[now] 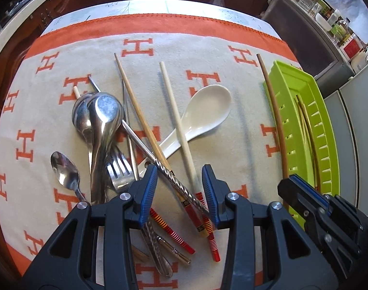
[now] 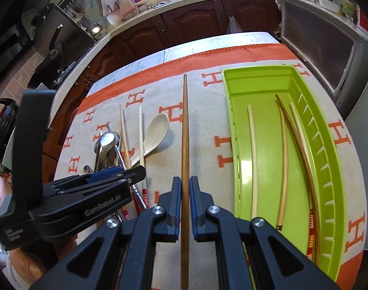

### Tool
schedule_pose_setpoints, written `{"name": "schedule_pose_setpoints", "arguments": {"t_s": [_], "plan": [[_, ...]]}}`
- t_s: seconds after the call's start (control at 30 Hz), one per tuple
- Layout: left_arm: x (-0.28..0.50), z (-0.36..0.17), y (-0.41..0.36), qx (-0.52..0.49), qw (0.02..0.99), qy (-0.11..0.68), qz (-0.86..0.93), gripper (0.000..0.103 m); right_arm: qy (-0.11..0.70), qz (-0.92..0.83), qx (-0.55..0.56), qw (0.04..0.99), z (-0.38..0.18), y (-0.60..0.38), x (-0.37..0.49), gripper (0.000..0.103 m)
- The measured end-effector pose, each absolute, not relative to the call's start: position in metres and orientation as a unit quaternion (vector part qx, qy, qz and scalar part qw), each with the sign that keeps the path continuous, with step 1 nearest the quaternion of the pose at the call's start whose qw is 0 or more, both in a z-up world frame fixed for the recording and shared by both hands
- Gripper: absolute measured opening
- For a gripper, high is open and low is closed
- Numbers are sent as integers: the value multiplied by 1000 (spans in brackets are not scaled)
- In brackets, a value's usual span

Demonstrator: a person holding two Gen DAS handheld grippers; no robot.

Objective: Organize utensils
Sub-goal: 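Grasp a red-banded wooden chopstick with the left tool while the right tool holds its chopstick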

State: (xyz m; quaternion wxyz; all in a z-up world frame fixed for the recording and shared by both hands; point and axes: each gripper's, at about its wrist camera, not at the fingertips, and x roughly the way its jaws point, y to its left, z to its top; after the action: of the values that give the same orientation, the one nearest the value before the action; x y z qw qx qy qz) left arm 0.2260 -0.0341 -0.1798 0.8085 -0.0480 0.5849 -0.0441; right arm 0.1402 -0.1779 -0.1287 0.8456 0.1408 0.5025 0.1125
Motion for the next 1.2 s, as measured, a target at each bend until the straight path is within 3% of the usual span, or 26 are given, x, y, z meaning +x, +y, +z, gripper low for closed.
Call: {"name": "schedule_pose_setpoints", "arguments": {"t_s": [0.47,0.97,1.1,1.2], "plan": [[245,-162,-24,-78,814,574,-32,35,500,120,170,841,-128,-193,136,6],[246,-191,-38,-67,785,615,-26,34,500,121,179,839,-127,-201,136,6],[245,-194,-42,-66,783,618,-29,26,499,121,178,839,-126,-202,136,6],[242,-190,-44,-62,787,613,-30,25,497,121,181,840,-126,-202,134,6]]}}
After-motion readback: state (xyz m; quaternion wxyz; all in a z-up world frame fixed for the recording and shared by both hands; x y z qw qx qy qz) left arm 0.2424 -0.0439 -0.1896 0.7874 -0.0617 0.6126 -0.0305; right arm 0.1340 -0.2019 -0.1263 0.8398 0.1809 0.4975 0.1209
